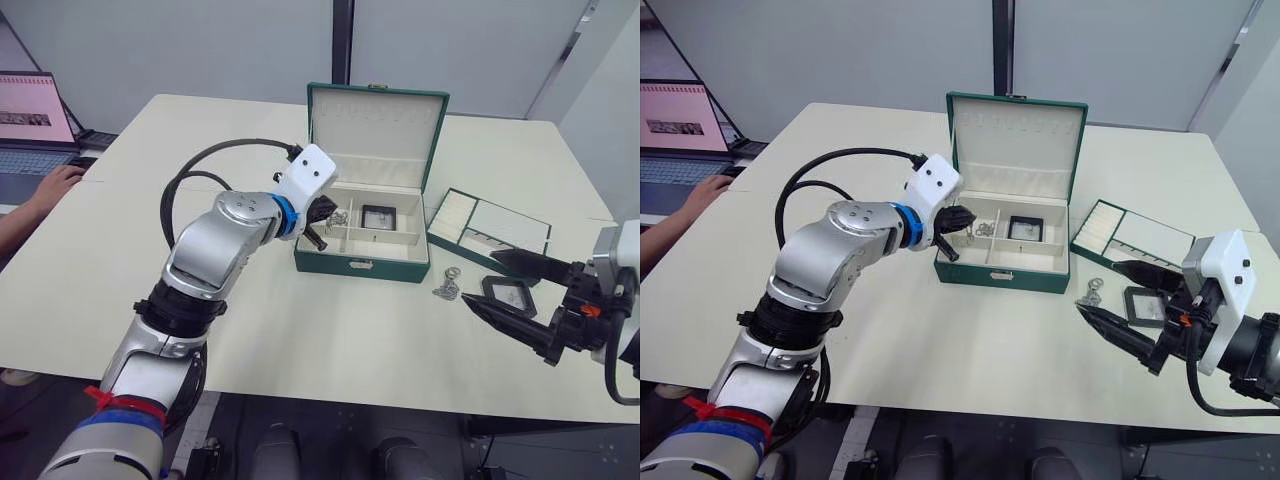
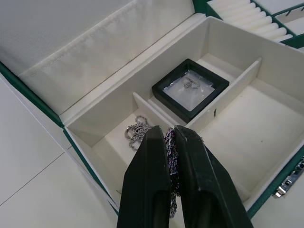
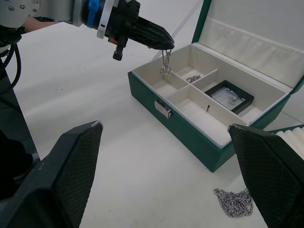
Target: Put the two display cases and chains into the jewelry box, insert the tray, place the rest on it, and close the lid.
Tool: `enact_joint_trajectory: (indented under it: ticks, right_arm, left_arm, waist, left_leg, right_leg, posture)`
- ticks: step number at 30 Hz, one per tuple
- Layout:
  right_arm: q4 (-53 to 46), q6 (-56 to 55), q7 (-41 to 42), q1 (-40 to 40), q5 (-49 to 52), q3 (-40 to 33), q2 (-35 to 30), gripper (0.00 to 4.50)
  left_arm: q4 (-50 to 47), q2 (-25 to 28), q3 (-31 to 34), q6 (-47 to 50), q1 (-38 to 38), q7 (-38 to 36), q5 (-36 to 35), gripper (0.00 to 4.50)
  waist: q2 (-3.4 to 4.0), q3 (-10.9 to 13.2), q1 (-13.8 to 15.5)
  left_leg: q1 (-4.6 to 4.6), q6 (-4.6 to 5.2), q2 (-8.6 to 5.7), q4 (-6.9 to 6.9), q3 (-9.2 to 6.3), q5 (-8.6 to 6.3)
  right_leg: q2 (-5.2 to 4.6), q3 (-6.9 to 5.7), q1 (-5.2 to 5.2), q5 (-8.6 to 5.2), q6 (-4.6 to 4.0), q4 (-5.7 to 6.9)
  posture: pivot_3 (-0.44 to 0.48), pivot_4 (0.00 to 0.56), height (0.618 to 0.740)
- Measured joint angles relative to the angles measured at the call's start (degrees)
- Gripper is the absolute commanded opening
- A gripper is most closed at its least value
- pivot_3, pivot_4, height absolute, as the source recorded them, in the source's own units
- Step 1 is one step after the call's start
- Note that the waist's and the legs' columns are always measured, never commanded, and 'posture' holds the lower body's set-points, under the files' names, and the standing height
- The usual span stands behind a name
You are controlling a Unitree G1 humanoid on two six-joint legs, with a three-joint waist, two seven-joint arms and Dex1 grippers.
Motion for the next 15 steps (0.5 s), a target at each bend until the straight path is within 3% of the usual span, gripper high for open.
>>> enact_joint_trajectory:
  ticks: [15]
  right_arm:
    - [-0.2,0.0,-0.2,0.7,0.3,-1.8,-0.7,4.5]
  left_arm:
    - [2.6,-1.8,-0.4,-1.0,2.7,1.4,3.3,0.01]
  waist:
    - [0.0,0.0,0.0]
  left_leg:
    - [0.0,0.0,-0.01,0.0,-0.01,0.0]
  right_leg:
    - [-0.01,-0.01,0.01,0.0,0.0,0.0]
  posture:
    - [0.0,0.15,0.74]
